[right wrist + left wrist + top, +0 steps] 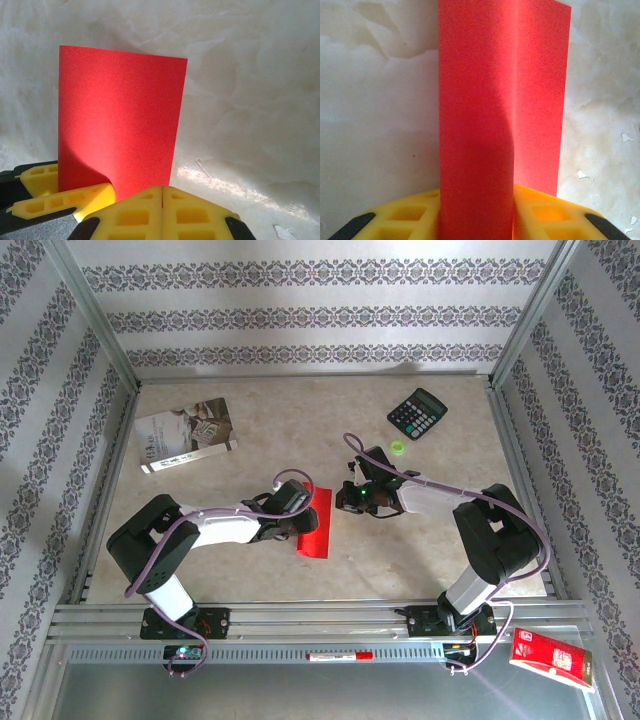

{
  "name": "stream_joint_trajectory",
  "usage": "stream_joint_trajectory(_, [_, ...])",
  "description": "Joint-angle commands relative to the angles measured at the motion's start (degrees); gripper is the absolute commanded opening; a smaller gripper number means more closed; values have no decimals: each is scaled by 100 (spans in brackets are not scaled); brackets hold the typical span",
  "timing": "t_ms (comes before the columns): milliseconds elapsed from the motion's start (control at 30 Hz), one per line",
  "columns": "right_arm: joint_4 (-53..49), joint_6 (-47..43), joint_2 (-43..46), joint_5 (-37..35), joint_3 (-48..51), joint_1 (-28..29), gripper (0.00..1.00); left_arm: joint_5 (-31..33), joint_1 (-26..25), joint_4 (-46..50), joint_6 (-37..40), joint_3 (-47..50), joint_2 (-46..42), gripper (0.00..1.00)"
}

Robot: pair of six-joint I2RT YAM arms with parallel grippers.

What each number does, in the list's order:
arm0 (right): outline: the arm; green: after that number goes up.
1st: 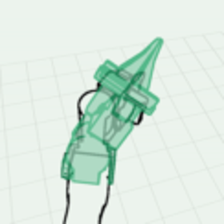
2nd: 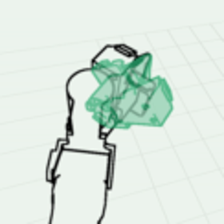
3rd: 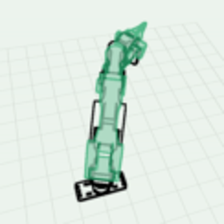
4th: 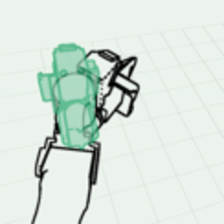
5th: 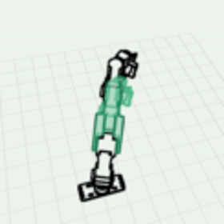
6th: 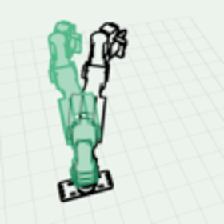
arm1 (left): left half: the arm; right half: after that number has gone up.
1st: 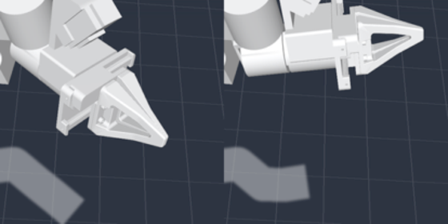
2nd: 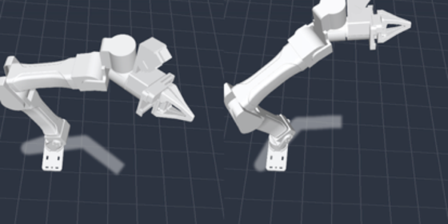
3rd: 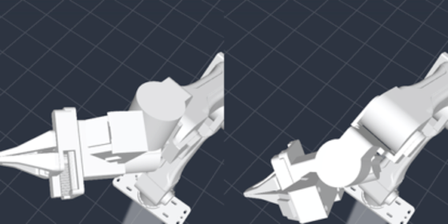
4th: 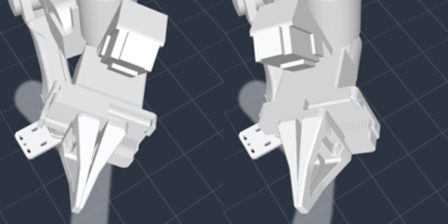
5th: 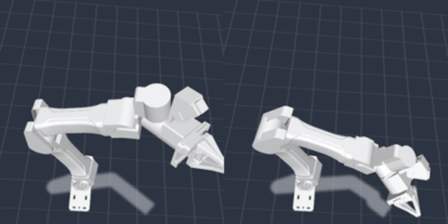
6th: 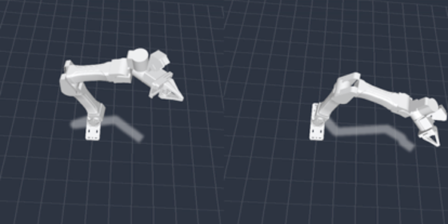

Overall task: Fold a paper plane with a square sheet of paper (pick it up from the middle)
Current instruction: Hold the square sheet of paper at the center of the table.

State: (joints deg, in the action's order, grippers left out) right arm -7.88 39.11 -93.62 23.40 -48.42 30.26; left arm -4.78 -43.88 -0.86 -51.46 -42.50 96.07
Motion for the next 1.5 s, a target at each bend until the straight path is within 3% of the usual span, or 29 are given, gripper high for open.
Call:
stream_joint_trajectory(0, [-2, 59, 33, -24, 17, 43, 0, 413, -26, 1207, -91, 524, 735, 34])
stream_joint_trajectory(1100, [512, 527, -670, 314, -138, 592, 0, 443, -29, 1220, -74, 548, 737, 34])
stream_joint_trajectory(1467, [221, 515, -914, 85, -88, 610, 0, 453, -33, 1219, -57, 550, 731, 34])
